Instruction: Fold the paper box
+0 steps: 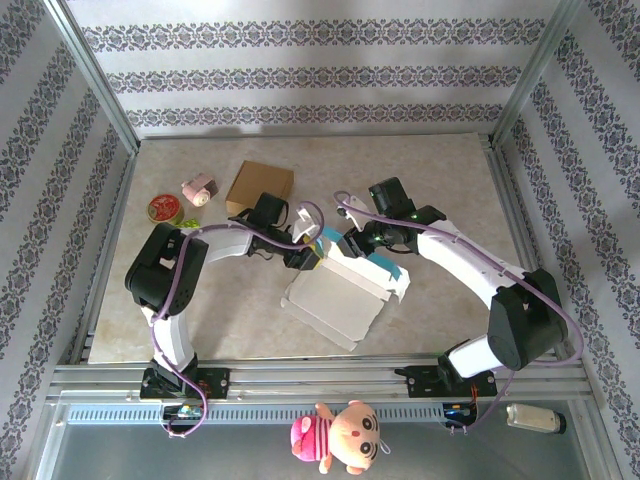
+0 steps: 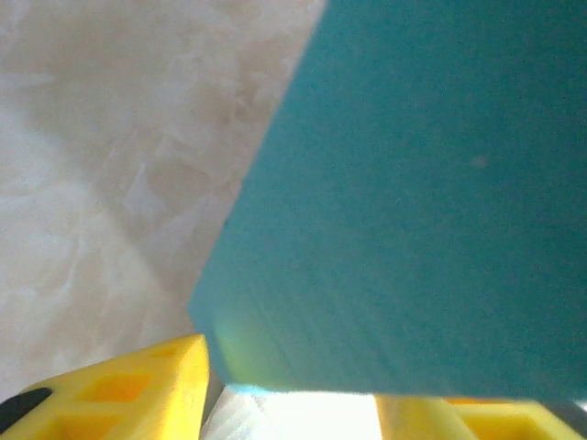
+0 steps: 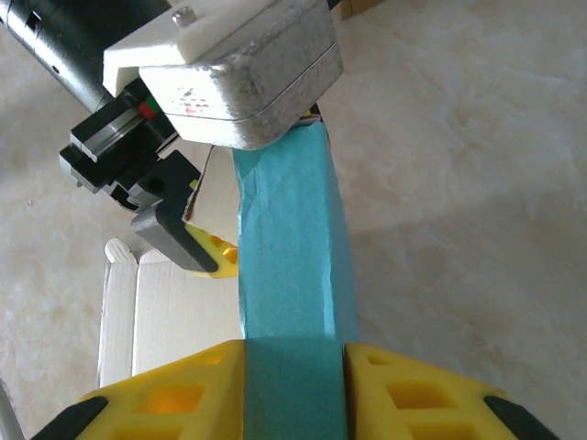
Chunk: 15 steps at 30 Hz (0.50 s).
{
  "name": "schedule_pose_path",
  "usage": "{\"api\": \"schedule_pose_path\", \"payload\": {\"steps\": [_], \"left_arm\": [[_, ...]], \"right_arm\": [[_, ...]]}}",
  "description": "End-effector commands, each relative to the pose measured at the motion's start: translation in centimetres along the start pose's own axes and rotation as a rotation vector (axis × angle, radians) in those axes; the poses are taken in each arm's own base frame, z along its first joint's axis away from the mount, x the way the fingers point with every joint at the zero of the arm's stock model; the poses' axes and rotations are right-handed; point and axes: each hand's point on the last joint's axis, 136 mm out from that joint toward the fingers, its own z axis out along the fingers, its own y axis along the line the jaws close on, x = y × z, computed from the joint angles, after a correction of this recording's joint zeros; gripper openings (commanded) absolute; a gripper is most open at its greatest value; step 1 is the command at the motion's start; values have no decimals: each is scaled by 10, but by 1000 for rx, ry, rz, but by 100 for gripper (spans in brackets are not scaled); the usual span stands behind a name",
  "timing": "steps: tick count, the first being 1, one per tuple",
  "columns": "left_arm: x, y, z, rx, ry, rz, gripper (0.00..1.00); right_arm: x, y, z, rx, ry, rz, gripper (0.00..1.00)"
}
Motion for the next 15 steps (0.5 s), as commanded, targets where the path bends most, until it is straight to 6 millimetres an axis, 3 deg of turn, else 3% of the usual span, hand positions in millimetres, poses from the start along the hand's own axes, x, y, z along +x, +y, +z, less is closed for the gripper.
{"api": "schedule_pose_path", "payload": {"steps": [1,6,15], "left_arm": [[-23,6,-3,-92,-85,43,45],[-27,7,-4,-154,-113,80,43],[-60,0,-28,-211,-236,183,43]], "right_arm": [[-1,9,-2,-15,-11,-33,31],[-1,11,-2,-16,-12,-39,31],[1,11,-2,-10,-6,-46,31]]}}
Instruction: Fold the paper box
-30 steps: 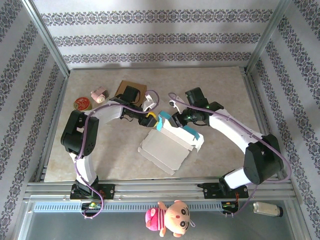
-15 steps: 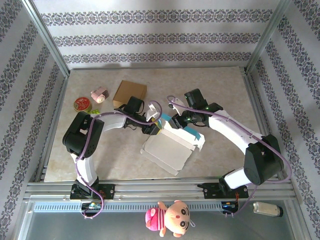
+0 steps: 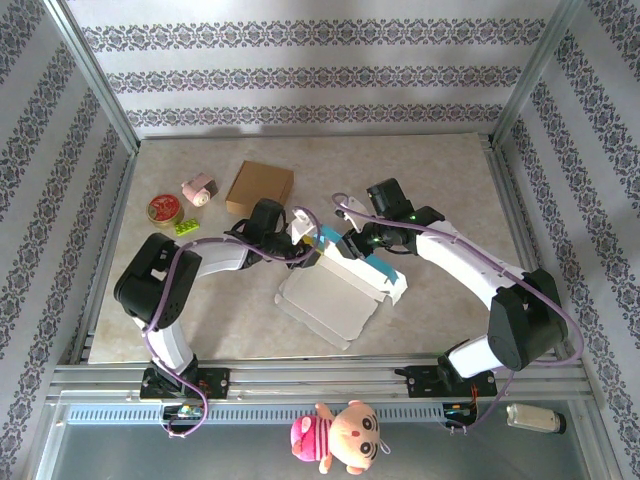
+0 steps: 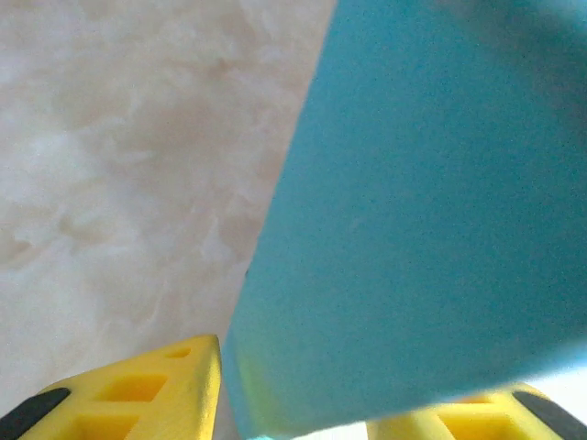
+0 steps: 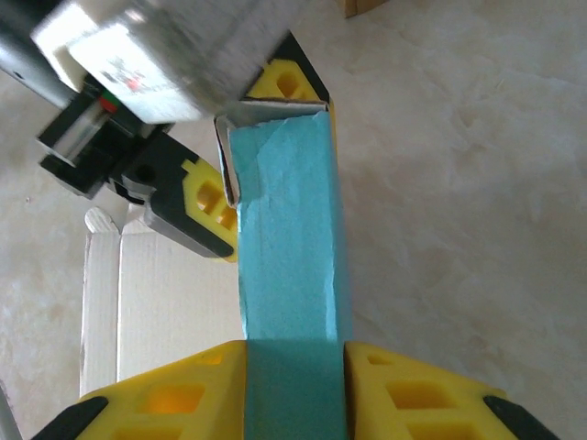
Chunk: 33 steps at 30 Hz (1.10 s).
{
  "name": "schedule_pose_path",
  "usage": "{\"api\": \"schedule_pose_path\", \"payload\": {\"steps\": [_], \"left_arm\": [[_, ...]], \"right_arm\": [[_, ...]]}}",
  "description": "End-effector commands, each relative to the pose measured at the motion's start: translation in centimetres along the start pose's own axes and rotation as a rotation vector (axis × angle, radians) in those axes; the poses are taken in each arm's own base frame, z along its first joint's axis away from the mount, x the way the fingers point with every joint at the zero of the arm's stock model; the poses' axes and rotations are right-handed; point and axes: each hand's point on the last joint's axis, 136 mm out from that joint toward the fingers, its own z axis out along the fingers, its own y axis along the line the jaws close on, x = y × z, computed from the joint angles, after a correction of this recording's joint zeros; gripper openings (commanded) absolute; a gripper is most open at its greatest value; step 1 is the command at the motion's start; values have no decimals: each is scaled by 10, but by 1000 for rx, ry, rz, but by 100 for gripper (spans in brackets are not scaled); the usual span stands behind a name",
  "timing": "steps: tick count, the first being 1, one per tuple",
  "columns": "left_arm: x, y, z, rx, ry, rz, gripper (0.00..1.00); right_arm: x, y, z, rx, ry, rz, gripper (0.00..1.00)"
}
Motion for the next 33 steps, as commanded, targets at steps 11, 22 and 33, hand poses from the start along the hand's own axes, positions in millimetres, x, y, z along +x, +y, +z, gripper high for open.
{"api": "schedule_pose_path", "payload": {"steps": [11,22,33], "left_arm": [[-43,4,-4,-32,-126,67,32],[-26,24,18,-269,-39,43,14],[-33,33,22,-354,-74,7,7]], "right_arm": [[0,9,-4,-16,-11,-31,31],[-9,16,-5,-56,-42,20,35],[-10,18,-4,-73,-57,65,37]]}}
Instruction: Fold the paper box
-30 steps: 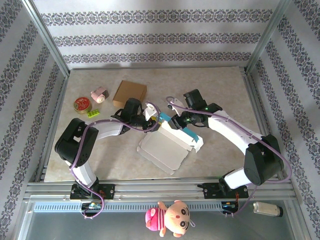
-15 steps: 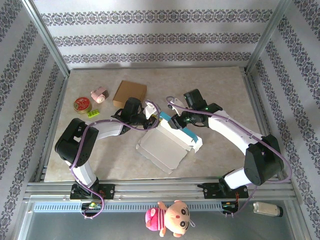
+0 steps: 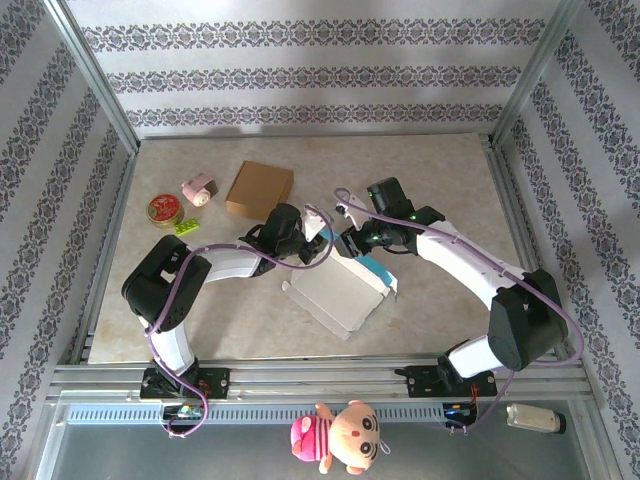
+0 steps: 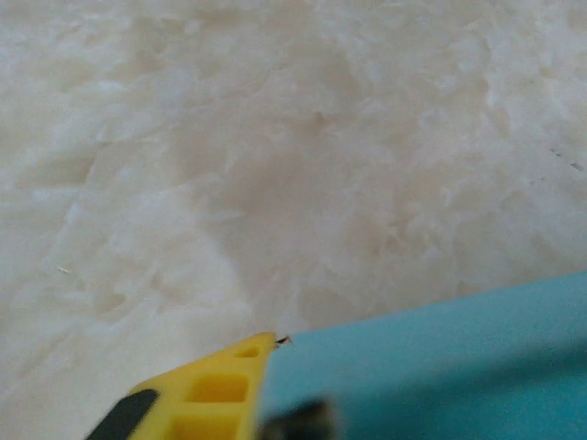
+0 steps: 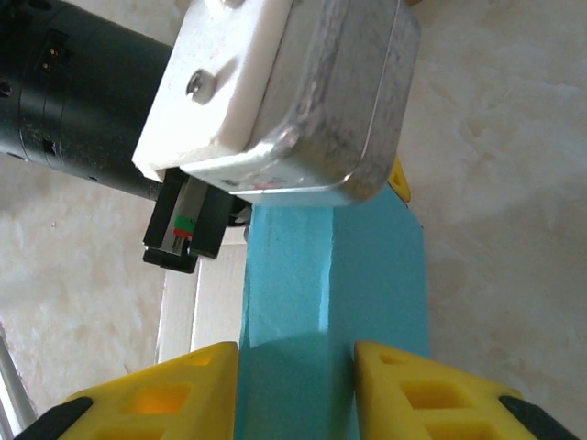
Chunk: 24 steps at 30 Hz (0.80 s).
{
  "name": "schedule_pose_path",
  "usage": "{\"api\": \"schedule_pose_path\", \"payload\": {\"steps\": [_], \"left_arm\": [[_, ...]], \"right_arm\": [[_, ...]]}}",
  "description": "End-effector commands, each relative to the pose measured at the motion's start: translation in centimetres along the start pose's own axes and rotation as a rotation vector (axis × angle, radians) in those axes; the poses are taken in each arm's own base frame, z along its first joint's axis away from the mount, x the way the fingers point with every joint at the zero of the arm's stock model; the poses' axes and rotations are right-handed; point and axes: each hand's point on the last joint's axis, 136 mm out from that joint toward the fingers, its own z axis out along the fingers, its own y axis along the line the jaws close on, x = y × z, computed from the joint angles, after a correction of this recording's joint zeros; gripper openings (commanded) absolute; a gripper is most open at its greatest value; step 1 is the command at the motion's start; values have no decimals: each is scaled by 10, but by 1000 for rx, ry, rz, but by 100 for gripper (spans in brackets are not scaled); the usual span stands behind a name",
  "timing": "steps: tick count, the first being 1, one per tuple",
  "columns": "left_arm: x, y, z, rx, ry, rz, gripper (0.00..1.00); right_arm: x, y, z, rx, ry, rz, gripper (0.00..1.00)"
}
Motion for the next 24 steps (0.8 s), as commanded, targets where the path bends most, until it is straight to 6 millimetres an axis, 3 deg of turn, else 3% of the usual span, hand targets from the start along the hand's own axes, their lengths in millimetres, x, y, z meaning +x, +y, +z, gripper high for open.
{"api": "schedule_pose_path", "payload": {"steps": [1,10,12,14,19,24], "left_arm": [[-14,13,4,-88,-37,-11,2],[-5,11,4,-107,-2,-7,0],[-10,8,2,-93,-21,-11,24],[-18,7,-2,-91,-46,-17,34],[-34,7,-10,-92,-78,-20,32],[-33,7,-4,-82,-66,-7,28]], "right_arm": [[-2,15,-4,-50,-26,11,38],[-18,13,-23,-8,-132,74,58],[-22,11,-29,-3,-171,83,60],[-22,8,-33,4,-191,90,62],[-13,1,-29,10,-173,112,62],[-8,-2,-24,6,-154,122,62]]}}
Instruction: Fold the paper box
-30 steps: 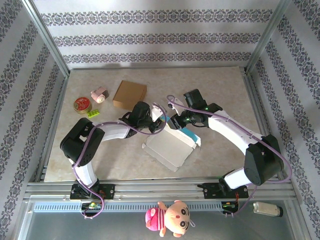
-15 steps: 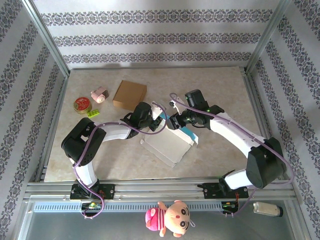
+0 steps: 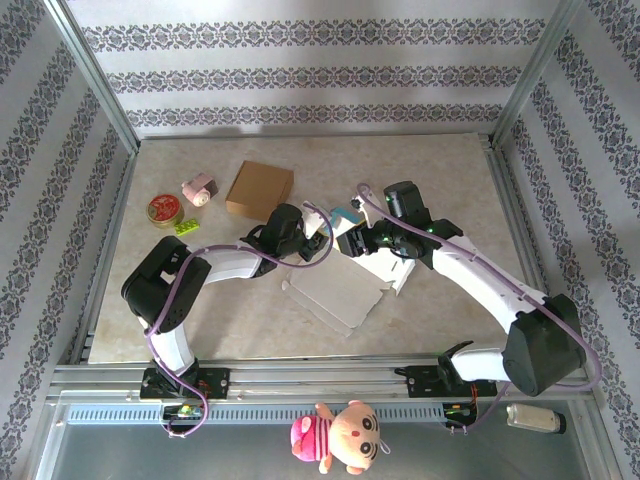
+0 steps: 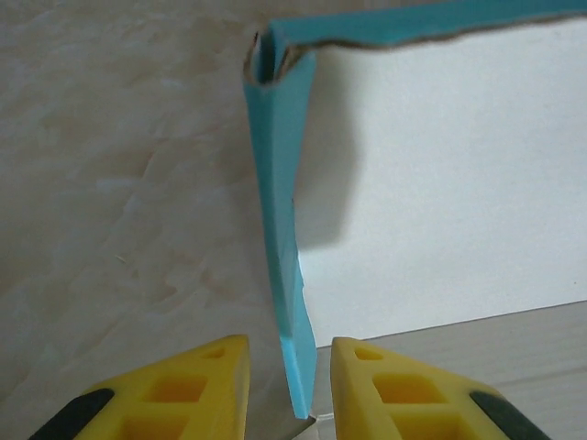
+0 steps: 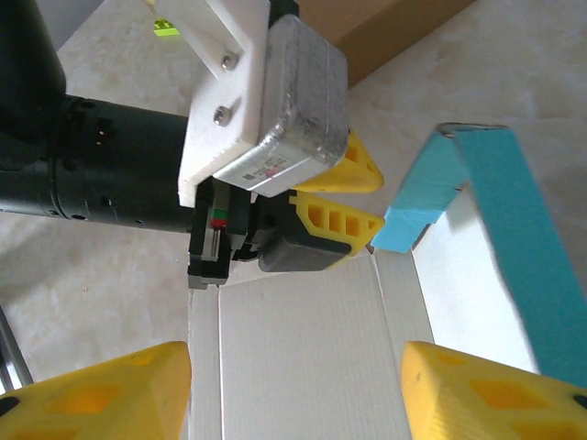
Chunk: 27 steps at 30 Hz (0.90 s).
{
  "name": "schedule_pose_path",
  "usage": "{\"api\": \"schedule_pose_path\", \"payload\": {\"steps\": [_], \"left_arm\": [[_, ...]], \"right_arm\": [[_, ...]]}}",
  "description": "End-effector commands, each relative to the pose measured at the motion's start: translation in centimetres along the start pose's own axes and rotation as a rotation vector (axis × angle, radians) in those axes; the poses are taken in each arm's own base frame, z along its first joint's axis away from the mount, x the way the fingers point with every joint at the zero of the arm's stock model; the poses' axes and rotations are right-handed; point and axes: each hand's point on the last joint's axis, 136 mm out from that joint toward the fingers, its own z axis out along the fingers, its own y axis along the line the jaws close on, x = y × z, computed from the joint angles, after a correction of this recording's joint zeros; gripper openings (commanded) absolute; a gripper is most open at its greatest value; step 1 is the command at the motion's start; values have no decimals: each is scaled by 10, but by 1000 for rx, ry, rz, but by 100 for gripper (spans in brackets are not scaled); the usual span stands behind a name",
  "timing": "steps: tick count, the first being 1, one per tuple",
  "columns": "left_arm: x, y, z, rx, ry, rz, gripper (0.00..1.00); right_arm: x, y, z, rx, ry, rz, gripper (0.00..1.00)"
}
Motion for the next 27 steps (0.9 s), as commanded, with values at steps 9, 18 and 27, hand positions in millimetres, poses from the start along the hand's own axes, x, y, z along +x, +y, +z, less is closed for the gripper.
{"api": "schedule_pose_path", "payload": {"steps": [9,18,27], "left_arm": [[-48,-14,1,114,-67,-76,49],[-38,-6,35,101,52,-84,30],[-24,-7,33,96,39,-88,0]], "right_arm": [[-23,-24,-25,84,-95,9,68],[-41,-37,-47,134,-167,101,74],[-39,-59,-46,181,-129,108,78]]}}
